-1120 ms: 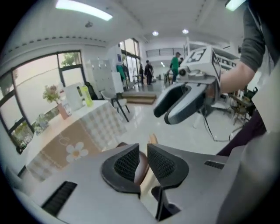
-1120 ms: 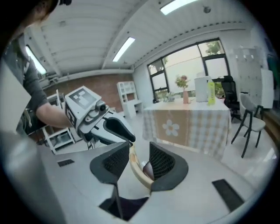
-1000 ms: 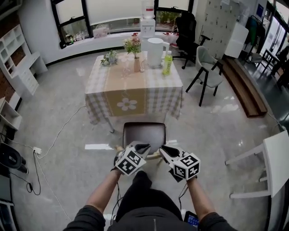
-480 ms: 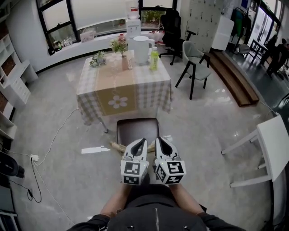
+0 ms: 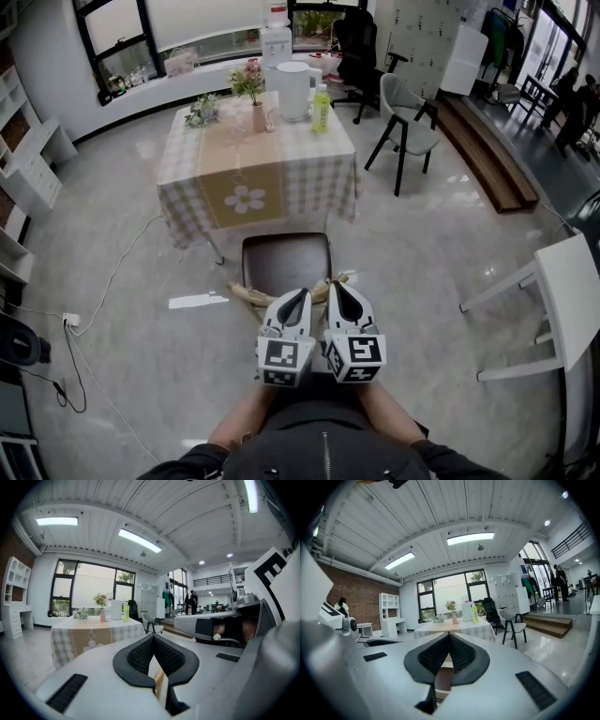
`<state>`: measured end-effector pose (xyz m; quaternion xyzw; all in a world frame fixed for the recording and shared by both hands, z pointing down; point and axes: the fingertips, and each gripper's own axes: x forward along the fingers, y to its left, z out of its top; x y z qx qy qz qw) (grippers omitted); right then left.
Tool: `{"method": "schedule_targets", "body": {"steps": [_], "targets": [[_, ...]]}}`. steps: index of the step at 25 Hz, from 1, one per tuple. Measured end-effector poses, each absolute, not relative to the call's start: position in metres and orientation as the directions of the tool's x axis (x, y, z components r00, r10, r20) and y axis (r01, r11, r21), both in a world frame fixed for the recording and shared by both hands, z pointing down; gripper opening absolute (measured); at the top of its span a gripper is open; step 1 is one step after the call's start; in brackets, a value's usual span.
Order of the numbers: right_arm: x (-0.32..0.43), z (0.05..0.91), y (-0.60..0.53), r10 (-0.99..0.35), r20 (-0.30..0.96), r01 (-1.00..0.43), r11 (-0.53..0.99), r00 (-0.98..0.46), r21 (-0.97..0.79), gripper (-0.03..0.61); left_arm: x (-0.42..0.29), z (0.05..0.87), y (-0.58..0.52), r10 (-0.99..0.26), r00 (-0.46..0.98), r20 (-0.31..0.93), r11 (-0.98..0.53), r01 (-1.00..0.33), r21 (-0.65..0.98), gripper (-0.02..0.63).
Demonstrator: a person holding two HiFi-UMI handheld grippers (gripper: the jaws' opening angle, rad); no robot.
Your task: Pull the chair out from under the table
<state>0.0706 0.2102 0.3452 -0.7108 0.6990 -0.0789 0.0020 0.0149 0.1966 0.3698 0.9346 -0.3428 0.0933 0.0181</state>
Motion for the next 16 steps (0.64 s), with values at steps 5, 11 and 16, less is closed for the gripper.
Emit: {"method": "schedule_targets", "body": {"steps": [5,11,16], "targets": [[0.066,0.345,0.209,-0.994,0.109,-0.995,-0.017,0.006,-0.097,0.011,0.011,0.375,0.199,-0.633,0.746,0.209,-0.766,-0.643,-0.025,0.009],[0.062,0.352,0.209,-0.992,0.127,-0.995,-0.015,0.002,-0.097,0.011,0.004,0.381,0.198,-0.637,0.740,0.217,-0.763,-0.646,-0.034,0.009],[0.059,0.352,0.204,-0.992,0.126,-0.996,-0.007,-0.005,-0.094,0.011,0.002,0.385,0.195,-0.635,0.736,0.235,-0.762,-0.647,-0.034,0.009]]}}
